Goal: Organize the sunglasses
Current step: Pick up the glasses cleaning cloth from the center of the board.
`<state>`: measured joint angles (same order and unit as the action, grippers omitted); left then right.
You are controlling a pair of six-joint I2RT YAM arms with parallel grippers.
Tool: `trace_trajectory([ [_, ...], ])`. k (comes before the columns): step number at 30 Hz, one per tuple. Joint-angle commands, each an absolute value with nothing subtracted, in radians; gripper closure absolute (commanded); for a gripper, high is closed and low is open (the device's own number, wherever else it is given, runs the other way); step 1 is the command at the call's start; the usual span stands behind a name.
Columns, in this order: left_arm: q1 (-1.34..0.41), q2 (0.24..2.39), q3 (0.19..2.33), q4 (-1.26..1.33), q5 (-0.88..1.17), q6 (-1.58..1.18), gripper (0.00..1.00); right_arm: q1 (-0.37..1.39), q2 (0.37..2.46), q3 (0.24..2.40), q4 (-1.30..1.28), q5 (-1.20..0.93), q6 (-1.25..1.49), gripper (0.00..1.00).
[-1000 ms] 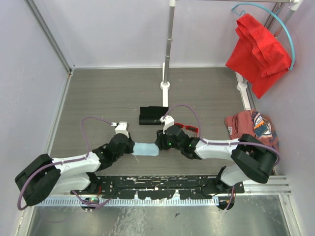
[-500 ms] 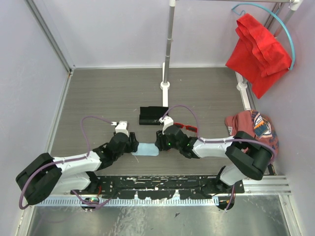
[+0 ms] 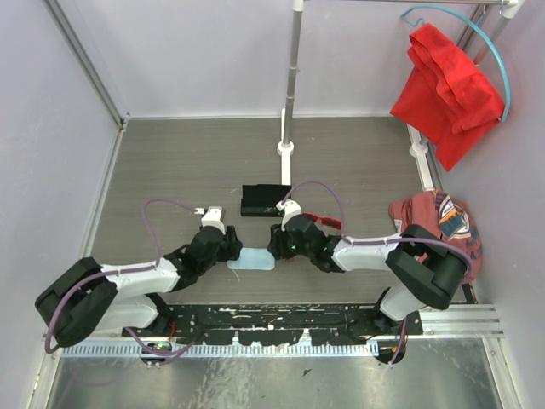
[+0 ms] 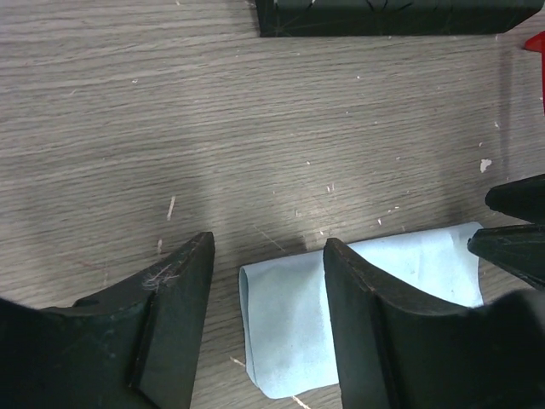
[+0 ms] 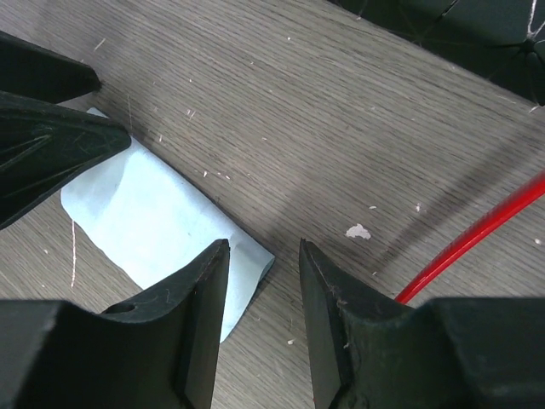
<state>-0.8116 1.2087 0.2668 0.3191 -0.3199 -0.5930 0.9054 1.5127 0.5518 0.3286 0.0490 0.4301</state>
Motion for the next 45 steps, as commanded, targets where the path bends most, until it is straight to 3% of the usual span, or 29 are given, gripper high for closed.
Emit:
trace_trajectory([
  [1, -0.804, 1.249, 0.288, 0.375, -0.285, -0.587, 0.42, 0.898, 1.516, 0.583, 0.383, 0.033, 0.445, 0.55],
  [5, -0.804, 1.262, 0.285, 0.394, -0.269, -0.595, 0.51, 0.896, 1.515, 0.581, 0.385, 0.029, 0.446, 0.56],
  [14, -0.803, 1.277, 0.269, 0.372, -0.274, -0.614, 0.61, 0.893, 1.518, 0.581, 0.388, 0.023, 0.446, 0.56],
  [20, -0.804, 1.192, 0.254, 0.319, -0.296, -0.614, 0.62, 0.891, 1.519, 0.58, 0.39, 0.02, 0.448, 0.55],
  [25, -0.803, 1.14, 0.244, 0.285, -0.311, -0.609, 0.55, 0.891, 1.519, 0.579, 0.39, 0.02, 0.448, 0.55],
  [34, -0.803, 1.163, 0.237, 0.301, -0.312, -0.612, 0.53, 0.891, 1.513, 0.581, 0.384, 0.023, 0.447, 0.56],
  [45, -0.804, 1.182, 0.235, 0.32, -0.303, -0.617, 0.61, 0.89, 1.513, 0.581, 0.383, 0.023, 0.447, 0.56],
])
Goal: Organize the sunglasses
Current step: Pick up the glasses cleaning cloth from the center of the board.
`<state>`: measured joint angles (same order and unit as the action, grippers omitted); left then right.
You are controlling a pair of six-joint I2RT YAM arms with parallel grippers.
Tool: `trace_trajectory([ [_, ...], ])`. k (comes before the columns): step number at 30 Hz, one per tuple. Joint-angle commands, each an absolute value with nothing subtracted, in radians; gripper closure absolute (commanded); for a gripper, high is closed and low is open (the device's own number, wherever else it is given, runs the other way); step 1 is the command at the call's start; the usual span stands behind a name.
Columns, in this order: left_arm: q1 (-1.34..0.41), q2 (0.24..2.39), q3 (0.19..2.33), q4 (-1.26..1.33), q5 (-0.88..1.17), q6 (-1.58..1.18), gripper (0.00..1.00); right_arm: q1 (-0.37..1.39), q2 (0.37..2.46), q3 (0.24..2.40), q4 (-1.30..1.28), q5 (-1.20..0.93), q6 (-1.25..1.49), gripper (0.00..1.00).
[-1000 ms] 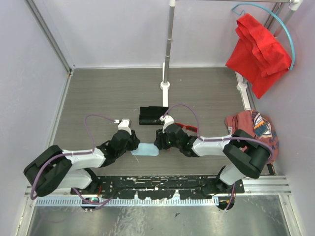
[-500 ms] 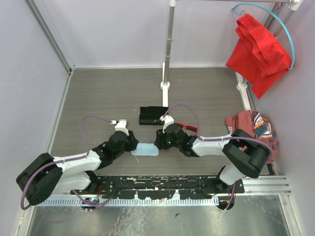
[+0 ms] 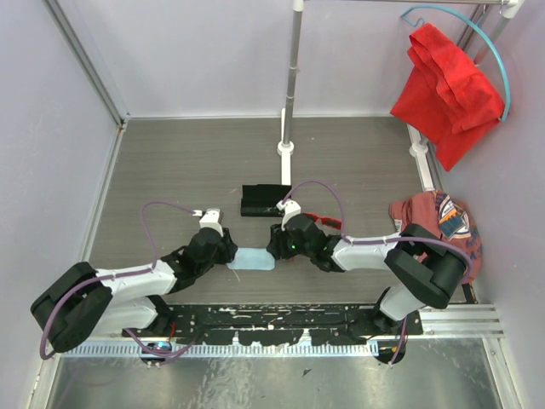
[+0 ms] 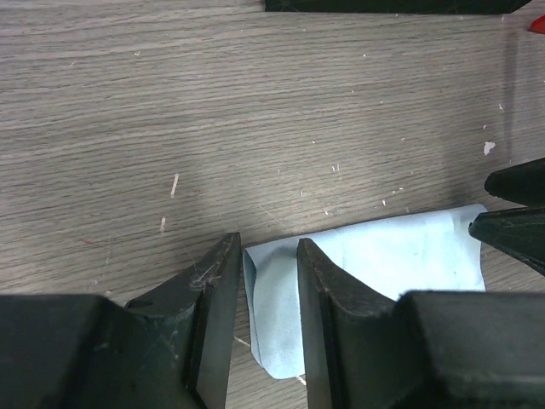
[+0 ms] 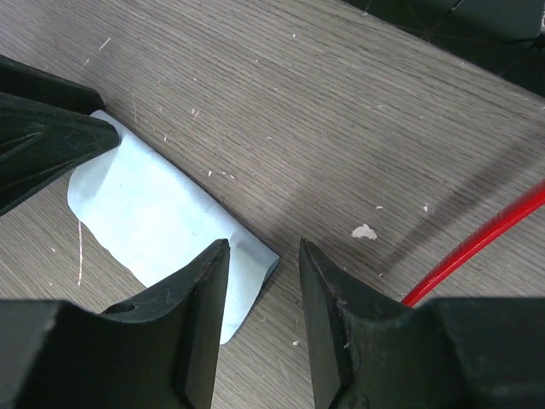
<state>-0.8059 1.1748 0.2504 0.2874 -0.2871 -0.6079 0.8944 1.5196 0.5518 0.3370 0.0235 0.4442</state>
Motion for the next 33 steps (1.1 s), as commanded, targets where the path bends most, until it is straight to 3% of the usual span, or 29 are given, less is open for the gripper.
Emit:
trace_trajectory([
  [1, -0.804, 1.184, 0.235, 0.321, -0.302, -0.618, 0.62, 0.89, 1.513, 0.581, 0.383, 0.023, 0.446, 0.56],
  [23, -0.803, 1.193, 0.235, 0.329, -0.31, -0.623, 0.96, 0.89, 1.52, 0.58, 0.388, 0.021, 0.449, 0.56],
  [33, -0.803, 1.199, 0.238, 0.334, -0.308, -0.626, 1.0, 0.89, 1.534, 0.583, 0.391, 0.013, 0.456, 0.61],
])
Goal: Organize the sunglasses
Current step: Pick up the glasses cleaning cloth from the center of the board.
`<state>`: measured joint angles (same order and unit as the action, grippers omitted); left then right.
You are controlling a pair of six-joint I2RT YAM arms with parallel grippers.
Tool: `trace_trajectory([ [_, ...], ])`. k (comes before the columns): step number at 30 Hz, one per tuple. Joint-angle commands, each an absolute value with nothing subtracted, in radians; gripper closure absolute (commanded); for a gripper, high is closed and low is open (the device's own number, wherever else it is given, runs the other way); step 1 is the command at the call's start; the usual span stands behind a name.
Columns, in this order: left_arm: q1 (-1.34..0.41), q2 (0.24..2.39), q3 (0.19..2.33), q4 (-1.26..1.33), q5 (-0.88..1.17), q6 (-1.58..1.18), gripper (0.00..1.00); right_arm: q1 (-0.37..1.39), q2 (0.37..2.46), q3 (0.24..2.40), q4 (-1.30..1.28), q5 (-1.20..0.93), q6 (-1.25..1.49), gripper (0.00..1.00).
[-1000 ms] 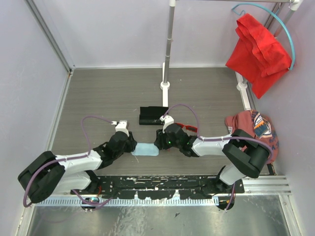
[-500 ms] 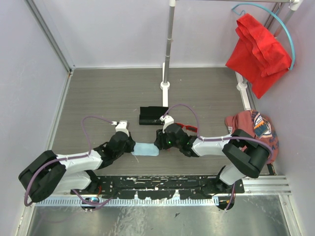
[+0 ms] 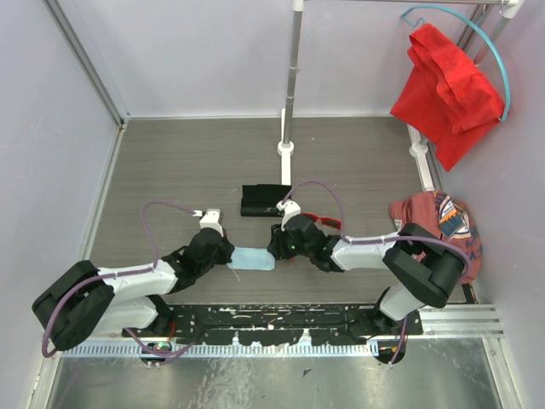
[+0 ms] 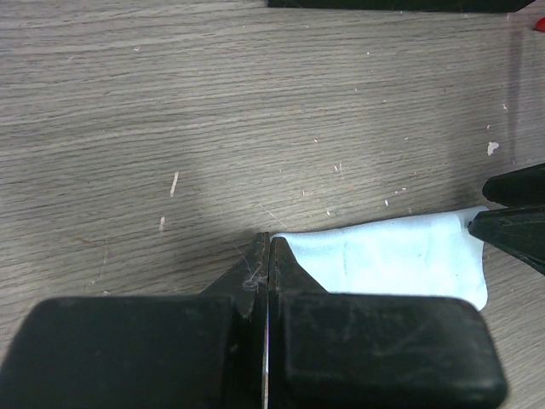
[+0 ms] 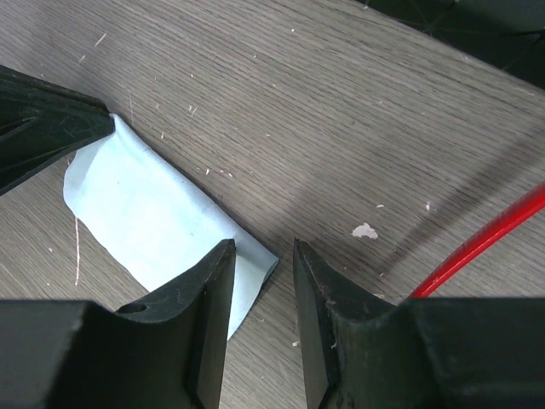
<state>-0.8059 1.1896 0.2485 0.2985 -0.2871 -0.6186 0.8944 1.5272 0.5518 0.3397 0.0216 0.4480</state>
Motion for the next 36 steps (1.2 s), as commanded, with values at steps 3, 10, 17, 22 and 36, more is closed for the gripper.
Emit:
trace_trajectory([
  [3, -0.804, 1.199, 0.239, 0.333, -0.307, -0.627, 1.0, 0.89, 1.539, 0.581, 0.396, 0.007, 0.458, 0.62],
  [10, -0.804, 1.198, 0.239, 0.331, -0.31, -0.627, 1.0, 0.89, 1.544, 0.566, 0.417, -0.004, 0.467, 0.66],
  [17, -0.804, 1.2, 0.236, 0.333, -0.313, -0.632, 1.0, 0.89, 1.552, 0.559, 0.43, -0.015, 0.473, 0.75],
  [22, -0.804, 1.199, 0.236, 0.335, -0.315, -0.633, 1.0, 0.89, 1.558, 0.558, 0.433, -0.018, 0.476, 0.81],
  [36, -0.804, 1.165, 0.256, 0.351, -0.319, -0.626, 1.0, 0.89, 1.539, 0.592, 0.399, 0.055, 0.443, 0.99],
])
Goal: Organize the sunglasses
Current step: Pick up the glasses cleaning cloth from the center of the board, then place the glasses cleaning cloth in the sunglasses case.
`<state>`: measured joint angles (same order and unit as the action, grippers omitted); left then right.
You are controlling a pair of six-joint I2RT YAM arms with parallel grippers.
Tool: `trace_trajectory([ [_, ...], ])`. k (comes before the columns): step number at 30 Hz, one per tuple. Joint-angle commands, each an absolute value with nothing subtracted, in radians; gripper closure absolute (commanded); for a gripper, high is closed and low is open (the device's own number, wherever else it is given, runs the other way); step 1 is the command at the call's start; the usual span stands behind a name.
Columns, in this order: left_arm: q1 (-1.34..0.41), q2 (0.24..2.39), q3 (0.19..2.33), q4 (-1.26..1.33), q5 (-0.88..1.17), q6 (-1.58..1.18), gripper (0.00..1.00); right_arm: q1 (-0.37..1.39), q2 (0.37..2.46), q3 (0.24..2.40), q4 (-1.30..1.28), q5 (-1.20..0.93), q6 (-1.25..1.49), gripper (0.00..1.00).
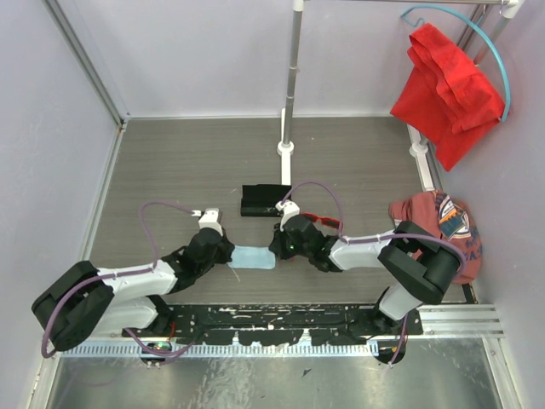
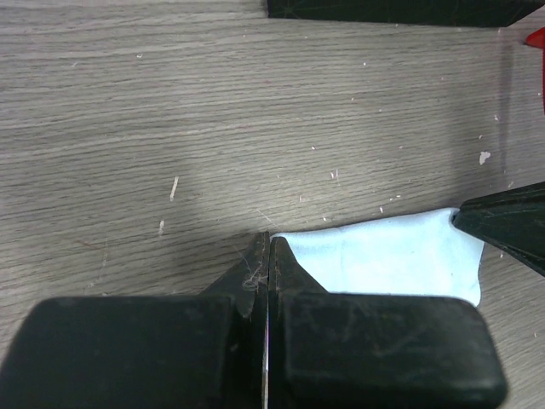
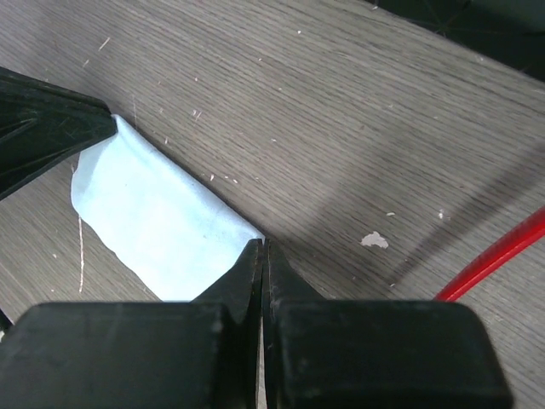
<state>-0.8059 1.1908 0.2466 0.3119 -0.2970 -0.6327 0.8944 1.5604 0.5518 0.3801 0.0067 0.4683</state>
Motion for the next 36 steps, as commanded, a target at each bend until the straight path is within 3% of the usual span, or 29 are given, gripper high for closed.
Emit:
trace_trajectory([
  [1, -0.804, 1.163, 0.263, 0.35, -0.321, -0.625, 1.0, 0.89, 1.538, 0.597, 0.397, 0.064, 0.439, 0.99],
  [36, -0.729, 1.461, 0.501, 0.473, -0.291, -0.496, 1.0, 0.776, 1.512, 0.698, 0.358, 0.172, 0.337, 0.99],
])
